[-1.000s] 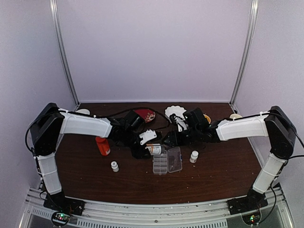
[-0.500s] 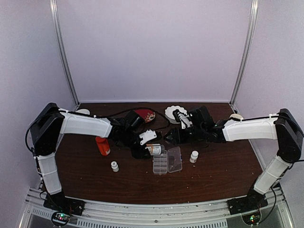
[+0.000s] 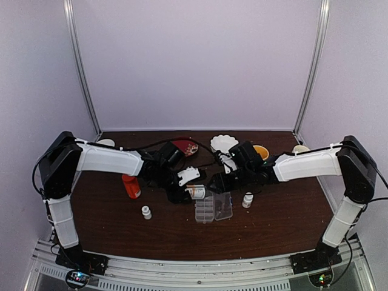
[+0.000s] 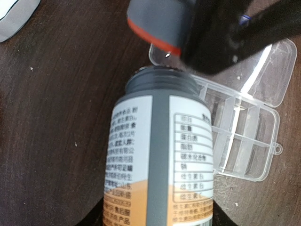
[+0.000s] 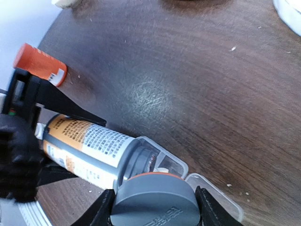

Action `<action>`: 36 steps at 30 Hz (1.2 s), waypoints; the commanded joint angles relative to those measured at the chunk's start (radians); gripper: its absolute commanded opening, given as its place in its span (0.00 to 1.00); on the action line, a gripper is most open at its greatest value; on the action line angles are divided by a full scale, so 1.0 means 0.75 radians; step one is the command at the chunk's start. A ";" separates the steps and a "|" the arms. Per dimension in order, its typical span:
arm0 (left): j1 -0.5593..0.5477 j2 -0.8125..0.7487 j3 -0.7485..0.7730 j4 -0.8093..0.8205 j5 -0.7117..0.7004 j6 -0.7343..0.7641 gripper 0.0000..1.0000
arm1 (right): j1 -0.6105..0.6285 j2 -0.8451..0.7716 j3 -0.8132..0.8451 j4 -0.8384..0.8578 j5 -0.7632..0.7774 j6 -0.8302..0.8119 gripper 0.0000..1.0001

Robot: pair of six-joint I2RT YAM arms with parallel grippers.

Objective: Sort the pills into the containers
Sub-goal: Pour the pill into the compartment of the pill container.

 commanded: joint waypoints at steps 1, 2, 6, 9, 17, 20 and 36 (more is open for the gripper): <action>-0.005 0.007 0.025 0.044 0.019 0.013 0.00 | -0.055 -0.154 -0.097 0.200 -0.087 0.041 0.00; -0.004 0.007 0.025 0.045 0.019 0.013 0.00 | -0.056 -0.170 -0.112 0.236 -0.108 0.044 0.00; -0.005 0.007 0.032 0.044 0.025 0.012 0.00 | -0.056 -0.120 -0.119 0.295 -0.196 0.071 0.00; -0.004 0.007 0.048 0.037 0.029 0.013 0.00 | -0.040 0.000 -0.039 0.130 -0.164 0.042 0.00; -0.007 0.009 0.054 0.006 0.029 0.018 0.00 | -0.005 0.021 0.066 -0.170 0.140 -0.110 0.00; -0.009 0.009 0.058 -0.002 0.020 0.021 0.00 | -0.037 -0.086 0.011 -0.075 0.097 -0.084 0.00; -0.010 0.013 0.056 -0.002 0.016 0.016 0.00 | 0.000 0.003 0.017 0.015 -0.016 -0.055 0.00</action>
